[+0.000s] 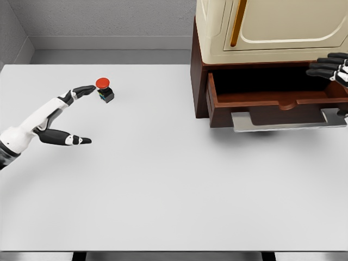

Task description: Put the switch into the drawer with left arm, and close the drawer with right arm

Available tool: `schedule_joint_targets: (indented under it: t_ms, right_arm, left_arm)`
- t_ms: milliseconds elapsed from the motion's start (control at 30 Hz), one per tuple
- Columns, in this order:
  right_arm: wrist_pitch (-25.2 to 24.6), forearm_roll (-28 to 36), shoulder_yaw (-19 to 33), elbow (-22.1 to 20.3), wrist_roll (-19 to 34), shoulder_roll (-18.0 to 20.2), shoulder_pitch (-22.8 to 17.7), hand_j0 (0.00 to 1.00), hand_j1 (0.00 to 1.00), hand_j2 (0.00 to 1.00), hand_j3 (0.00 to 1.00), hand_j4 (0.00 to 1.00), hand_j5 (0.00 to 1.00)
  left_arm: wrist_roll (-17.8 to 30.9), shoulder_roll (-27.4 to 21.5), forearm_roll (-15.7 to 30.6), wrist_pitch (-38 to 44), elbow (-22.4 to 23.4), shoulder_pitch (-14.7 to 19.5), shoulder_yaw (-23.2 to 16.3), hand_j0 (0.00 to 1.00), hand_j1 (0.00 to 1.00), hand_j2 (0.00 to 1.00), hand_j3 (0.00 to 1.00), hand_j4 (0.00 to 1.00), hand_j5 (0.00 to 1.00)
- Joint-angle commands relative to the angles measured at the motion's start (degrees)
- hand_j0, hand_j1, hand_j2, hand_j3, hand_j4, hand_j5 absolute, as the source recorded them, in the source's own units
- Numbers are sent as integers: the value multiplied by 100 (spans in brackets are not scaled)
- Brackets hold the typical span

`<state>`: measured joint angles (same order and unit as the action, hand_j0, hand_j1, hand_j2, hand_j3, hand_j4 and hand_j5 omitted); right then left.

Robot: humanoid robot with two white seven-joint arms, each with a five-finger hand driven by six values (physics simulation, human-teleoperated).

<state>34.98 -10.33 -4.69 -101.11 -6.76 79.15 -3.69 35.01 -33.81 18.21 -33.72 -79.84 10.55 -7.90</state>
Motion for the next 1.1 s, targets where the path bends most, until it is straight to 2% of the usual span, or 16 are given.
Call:
schedule_joint_targets:
  t_ms: [0, 100, 167, 233, 267, 300, 400, 633, 833, 1067]
  right_arm:
    - [2, -30, -49, -5, -9, -58, 0, 100, 100, 100, 100, 100, 100]
    - [2, -48, -41, -5, 8, -75, 18, 100, 100, 100, 100, 100, 100]
    - [2, -57, -41, -5, 8, -84, 26, 100, 100, 100, 100, 100, 100]
    - [2, -57, -41, -5, 0, -111, 79, 100, 100, 100, 100, 100, 100]
    - [2, -48, -32, -14, 0, -146, 88, 100, 100, 100, 100, 100, 100]
    - [2, -57, -32, -5, 0, -172, 88, 100, 100, 100, 100, 100, 100]
    - [2, -188, -32, -5, 8, -242, 88, 100, 100, 100, 100, 100, 100]
    - [2, -514, -32, -14, 8, -550, 88, 100, 100, 100, 100, 100, 100]
    - [2, -496, 12, -5, 17, -532, 316, 100, 100, 100, 100, 100, 100]
    - [2, -505, 21, -5, 17, -532, 308, 100, 100, 100, 100, 100, 100]
  left_arm:
    - [-1, 32, -10, 33, 30, 0, 60, 100, 100, 100, 100, 100, 100]
    - [-1, 50, -19, 129, 30, 44, 69, 100, 100, 100, 100, 100, 100]
    - [-1, 67, -63, 735, 21, 211, 60, 100, 100, 100, 100, 100, 100]
    - [-1, 304, -651, 1131, 30, 457, 183, 100, 100, 100, 100, 100, 100]
    - [-20, 489, -1099, 1254, 21, 510, 297, 100, 100, 100, 100, 100, 100]
    - [-64, 533, -1566, 1552, 21, 711, 289, 100, 100, 100, 100, 100, 100]
    - [-64, 753, -1592, 1948, 162, 1107, 271, 100, 100, 100, 100, 100, 100]
    - [-64, 1438, -1619, 2265, 1453, 1916, 236, 100, 100, 100, 100, 100, 100]
    - [-64, 1614, -1619, 2265, 2385, 2215, 236, 100, 100, 100, 100, 100, 100]
    - [-82, 1605, -1601, 2265, 2825, 2390, 289, 100, 100, 100, 100, 100, 100]
